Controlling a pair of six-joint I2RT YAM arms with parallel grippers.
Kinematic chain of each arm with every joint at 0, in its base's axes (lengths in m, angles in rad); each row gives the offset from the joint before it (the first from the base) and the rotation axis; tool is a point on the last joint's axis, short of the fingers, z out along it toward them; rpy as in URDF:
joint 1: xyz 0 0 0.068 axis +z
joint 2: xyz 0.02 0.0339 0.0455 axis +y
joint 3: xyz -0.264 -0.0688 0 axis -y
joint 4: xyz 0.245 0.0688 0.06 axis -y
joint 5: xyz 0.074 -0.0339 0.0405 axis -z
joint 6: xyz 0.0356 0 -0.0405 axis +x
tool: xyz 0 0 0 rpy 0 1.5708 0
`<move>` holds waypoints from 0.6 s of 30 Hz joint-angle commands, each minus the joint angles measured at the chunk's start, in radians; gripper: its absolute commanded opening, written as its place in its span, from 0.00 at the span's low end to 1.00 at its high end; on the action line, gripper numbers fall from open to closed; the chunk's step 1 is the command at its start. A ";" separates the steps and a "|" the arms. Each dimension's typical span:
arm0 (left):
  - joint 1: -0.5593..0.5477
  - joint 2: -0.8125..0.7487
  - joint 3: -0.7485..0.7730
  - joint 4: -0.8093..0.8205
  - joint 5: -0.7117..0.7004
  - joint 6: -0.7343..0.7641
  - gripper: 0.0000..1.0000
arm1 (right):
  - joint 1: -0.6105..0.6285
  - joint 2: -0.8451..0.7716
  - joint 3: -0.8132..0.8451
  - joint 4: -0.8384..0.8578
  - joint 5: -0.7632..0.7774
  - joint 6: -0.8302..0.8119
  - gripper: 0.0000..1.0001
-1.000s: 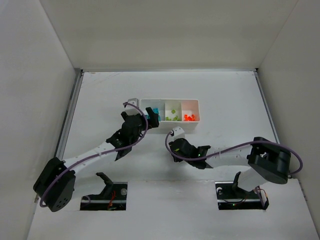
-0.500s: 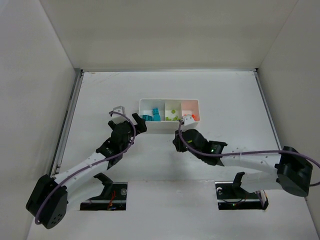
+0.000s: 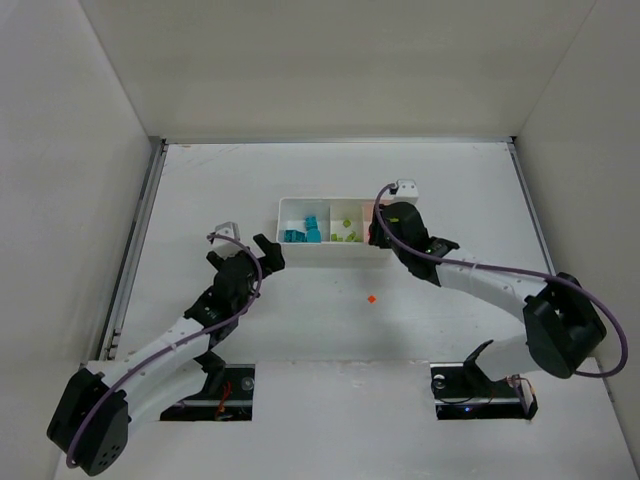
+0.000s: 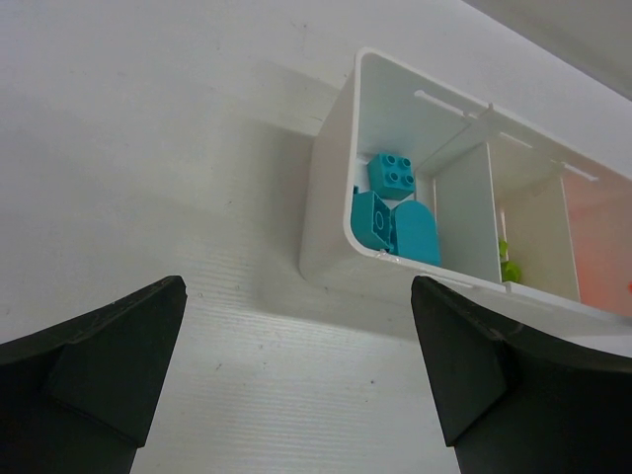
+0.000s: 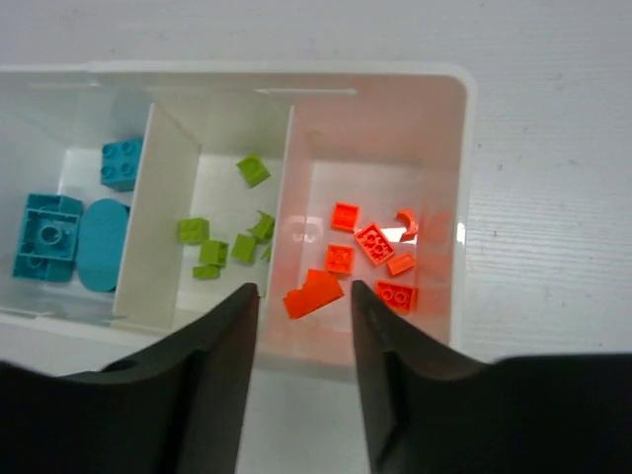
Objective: Sort the legos into containers by color
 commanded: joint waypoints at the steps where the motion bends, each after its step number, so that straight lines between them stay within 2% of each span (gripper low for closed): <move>1: 0.007 -0.027 -0.022 0.036 -0.017 -0.015 1.00 | -0.015 0.011 0.053 0.047 0.030 -0.013 0.52; 3: 0.009 -0.033 -0.025 0.034 -0.015 -0.017 1.00 | -0.015 -0.007 0.041 0.053 0.055 -0.012 0.58; 5: 0.007 -0.038 -0.031 0.036 -0.017 -0.023 1.00 | -0.001 -0.041 0.021 0.042 0.070 -0.012 0.58; 11: 0.001 -0.042 -0.033 0.040 -0.014 -0.027 1.00 | 0.163 -0.202 -0.169 0.030 0.072 0.039 0.35; 14: -0.001 -0.036 -0.030 0.045 -0.006 -0.029 1.00 | 0.255 -0.225 -0.261 -0.007 0.032 0.106 0.31; 18: -0.011 -0.027 -0.028 0.059 -0.005 -0.033 1.00 | 0.317 -0.208 -0.315 -0.021 0.013 0.161 0.33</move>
